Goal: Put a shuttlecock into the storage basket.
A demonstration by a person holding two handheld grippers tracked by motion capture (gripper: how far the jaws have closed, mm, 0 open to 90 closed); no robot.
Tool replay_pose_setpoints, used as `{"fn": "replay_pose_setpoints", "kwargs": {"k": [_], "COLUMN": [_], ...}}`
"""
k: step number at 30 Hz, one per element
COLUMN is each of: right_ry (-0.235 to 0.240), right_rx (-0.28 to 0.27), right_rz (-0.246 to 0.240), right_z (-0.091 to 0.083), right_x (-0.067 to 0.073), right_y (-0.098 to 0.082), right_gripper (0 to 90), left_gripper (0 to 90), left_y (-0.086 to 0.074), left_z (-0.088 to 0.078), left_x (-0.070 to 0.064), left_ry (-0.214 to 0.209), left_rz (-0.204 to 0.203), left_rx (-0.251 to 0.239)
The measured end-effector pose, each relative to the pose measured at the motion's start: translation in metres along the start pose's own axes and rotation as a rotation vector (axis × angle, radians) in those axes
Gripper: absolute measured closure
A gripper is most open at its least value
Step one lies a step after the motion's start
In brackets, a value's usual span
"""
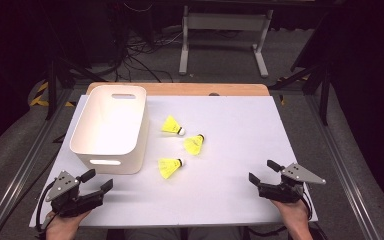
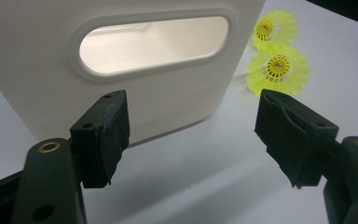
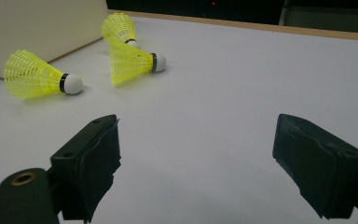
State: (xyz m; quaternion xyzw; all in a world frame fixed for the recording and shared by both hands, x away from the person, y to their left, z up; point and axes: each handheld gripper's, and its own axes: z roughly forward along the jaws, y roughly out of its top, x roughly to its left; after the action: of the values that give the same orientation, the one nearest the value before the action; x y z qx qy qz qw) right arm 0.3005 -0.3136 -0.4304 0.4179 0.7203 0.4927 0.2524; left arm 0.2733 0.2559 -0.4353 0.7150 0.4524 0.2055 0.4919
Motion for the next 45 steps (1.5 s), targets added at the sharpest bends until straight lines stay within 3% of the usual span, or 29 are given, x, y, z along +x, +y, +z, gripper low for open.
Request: {"fn": "replay_pose_setpoints", "kwargs": {"k": [11,18,32,45], "right_ry": [0.001,0.003,0.004,0.006], "right_rx": [-0.004,-0.006,-0.005,-0.007], "right_rz": [0.003,0.006,-0.001,0.0], "right_z": [0.0,0.0,0.0,0.001], "right_x": [0.0,0.0,0.0,0.0], "right_y": [0.0,0.0,0.0,0.0], "right_gripper": [15.2,15.2,15.3,15.2], "left_gripper": [25.5,26.4,26.7,26.9], "left_y": [0.001,0.001,0.002,0.007], "left_z": [-0.001,0.0,0.002,0.008], "left_x": [0.0,-0.002,-0.009,-0.024], "left_ry": [-0.005,-0.009,-0.025,-0.051], "left_rz": [-0.022,0.008,0.01,0.025], "left_rx": [-0.011,0.001,-0.016,-0.02]}}
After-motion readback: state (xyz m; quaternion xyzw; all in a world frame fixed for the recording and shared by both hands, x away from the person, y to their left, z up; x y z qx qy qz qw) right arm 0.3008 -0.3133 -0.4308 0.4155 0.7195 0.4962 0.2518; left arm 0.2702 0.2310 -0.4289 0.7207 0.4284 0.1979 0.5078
